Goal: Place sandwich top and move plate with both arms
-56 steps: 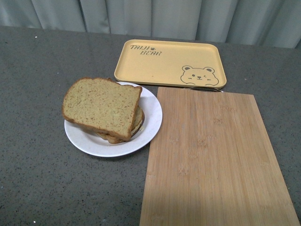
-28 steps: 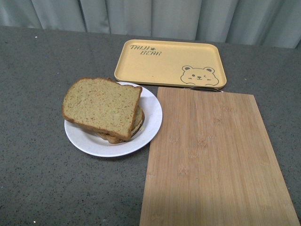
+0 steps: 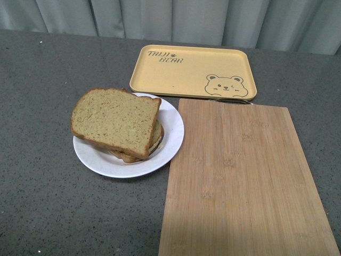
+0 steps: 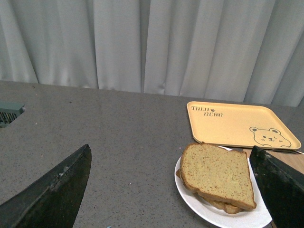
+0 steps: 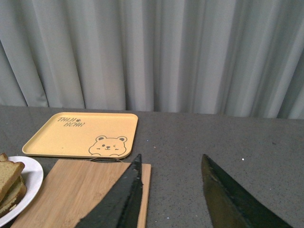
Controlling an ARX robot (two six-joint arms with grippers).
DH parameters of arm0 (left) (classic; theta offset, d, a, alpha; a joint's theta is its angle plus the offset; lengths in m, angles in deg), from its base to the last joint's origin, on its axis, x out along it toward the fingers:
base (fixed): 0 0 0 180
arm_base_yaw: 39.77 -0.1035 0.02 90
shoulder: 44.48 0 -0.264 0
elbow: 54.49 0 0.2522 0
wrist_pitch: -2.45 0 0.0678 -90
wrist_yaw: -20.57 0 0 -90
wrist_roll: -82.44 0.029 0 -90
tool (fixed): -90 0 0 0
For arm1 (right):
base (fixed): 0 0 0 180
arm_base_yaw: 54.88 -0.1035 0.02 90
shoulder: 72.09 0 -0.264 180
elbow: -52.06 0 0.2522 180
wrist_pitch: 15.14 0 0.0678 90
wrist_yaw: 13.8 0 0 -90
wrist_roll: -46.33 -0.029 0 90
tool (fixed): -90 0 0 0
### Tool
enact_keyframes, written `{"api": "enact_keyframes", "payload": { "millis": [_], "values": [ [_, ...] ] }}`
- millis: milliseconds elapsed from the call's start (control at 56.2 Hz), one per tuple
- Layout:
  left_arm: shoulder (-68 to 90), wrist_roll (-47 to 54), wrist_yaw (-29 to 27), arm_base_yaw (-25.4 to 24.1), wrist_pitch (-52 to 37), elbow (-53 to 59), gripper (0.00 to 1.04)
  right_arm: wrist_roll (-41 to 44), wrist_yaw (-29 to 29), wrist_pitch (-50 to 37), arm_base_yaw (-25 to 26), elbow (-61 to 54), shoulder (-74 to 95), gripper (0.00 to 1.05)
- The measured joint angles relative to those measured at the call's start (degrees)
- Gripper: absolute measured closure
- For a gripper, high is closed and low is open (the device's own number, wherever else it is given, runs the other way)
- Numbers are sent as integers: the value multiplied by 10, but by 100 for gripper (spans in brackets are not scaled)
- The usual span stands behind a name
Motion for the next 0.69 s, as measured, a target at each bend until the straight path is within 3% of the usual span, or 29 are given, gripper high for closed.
{"api": "enact_keyframes", "payload": {
  "millis": [142,338,569,694],
  "values": [
    [108,-91,0,6,74,-34,7,0,0,0,0,0,0,40],
    [388,-209,35,20,-95,-59,7,0,0,0,0,0,0,8],
    [707,-290,76,32,-254,-124,7,0,0,0,0,0,0,9],
    [820,-336,82,53,-282,-161,7,0,0,0,0,0,0,9]
  ]
}}
